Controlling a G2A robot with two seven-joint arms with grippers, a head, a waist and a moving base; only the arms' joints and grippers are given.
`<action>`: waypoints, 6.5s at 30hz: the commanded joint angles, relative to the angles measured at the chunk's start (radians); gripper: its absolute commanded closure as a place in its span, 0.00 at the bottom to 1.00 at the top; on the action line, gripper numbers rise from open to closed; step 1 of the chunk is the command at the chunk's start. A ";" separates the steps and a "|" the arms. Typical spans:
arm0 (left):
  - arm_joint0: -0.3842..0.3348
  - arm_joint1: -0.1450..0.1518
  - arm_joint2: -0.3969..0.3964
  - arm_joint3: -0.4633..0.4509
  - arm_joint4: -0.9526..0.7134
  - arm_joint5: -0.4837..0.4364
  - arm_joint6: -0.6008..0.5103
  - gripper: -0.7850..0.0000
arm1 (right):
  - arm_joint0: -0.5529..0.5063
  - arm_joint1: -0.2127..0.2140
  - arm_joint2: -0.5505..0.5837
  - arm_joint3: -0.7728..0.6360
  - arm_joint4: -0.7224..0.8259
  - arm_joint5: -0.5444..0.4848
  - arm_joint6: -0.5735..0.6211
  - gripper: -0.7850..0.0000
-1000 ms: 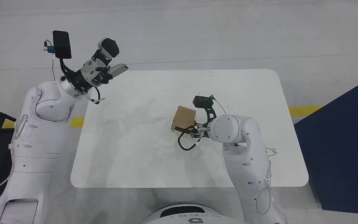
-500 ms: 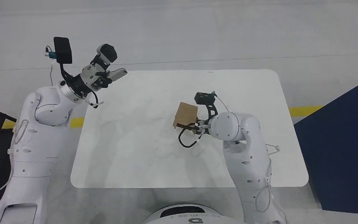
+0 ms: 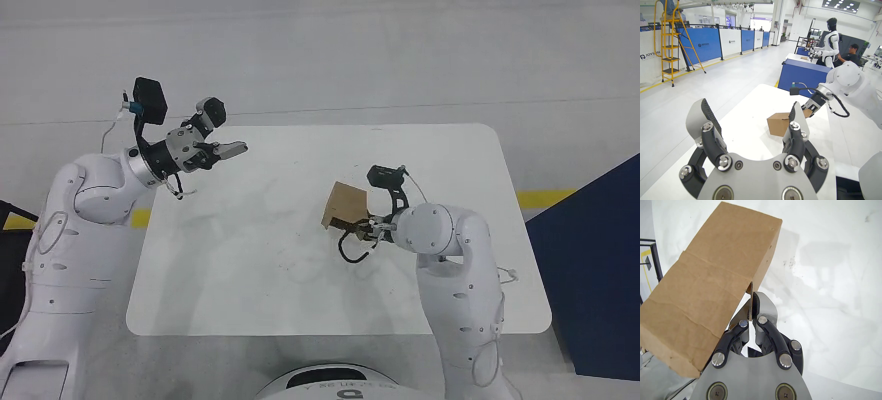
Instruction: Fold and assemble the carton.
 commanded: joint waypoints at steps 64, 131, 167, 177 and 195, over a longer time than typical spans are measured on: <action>-0.432 -0.167 0.717 0.286 0.329 -0.062 -0.081 0.00 | 0.003 0.338 -0.106 -0.200 0.520 0.071 -0.066 1.00; -0.053 0.046 0.140 0.089 0.177 0.034 0.069 0.00 | -0.161 0.485 0.018 -0.131 0.511 0.290 -0.587 0.00; -0.146 0.012 0.279 0.121 0.337 0.012 -0.006 0.00 | 0.222 0.398 -0.451 0.165 0.320 0.446 -0.464 0.99; -0.223 -0.013 0.382 0.138 0.326 0.002 -0.149 0.00 | 0.232 0.380 -0.498 0.166 0.260 0.509 -0.504 1.00; -0.335 -0.063 0.579 0.081 -0.030 0.311 -0.666 0.00 | 0.129 0.359 -0.426 0.085 0.446 0.433 -0.697 0.34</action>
